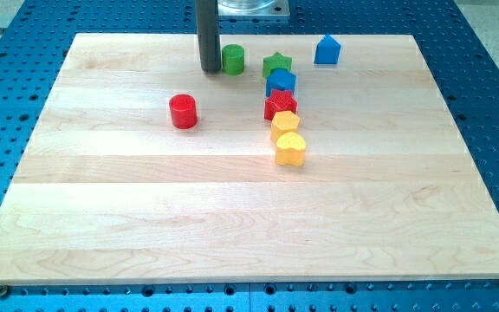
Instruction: Push the green star into the cube
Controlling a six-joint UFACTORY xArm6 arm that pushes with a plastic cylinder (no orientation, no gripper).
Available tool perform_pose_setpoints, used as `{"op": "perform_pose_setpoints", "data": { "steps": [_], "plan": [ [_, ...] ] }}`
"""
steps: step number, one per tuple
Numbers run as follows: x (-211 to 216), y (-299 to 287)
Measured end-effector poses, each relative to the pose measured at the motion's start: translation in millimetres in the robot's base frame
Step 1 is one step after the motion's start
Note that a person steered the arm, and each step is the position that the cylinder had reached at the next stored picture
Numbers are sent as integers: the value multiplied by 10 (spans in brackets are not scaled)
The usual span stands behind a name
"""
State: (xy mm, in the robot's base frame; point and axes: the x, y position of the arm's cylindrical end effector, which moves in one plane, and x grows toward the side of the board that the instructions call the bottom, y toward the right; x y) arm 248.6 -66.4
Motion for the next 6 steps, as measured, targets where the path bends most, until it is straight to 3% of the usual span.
{"op": "perform_pose_setpoints", "data": {
  "steps": [1, 2, 3, 4, 5, 6],
  "plan": [
    [-447, 188],
    [-112, 322],
    [499, 324],
    [92, 345],
    [-22, 685],
    [183, 824]
  ]
}}
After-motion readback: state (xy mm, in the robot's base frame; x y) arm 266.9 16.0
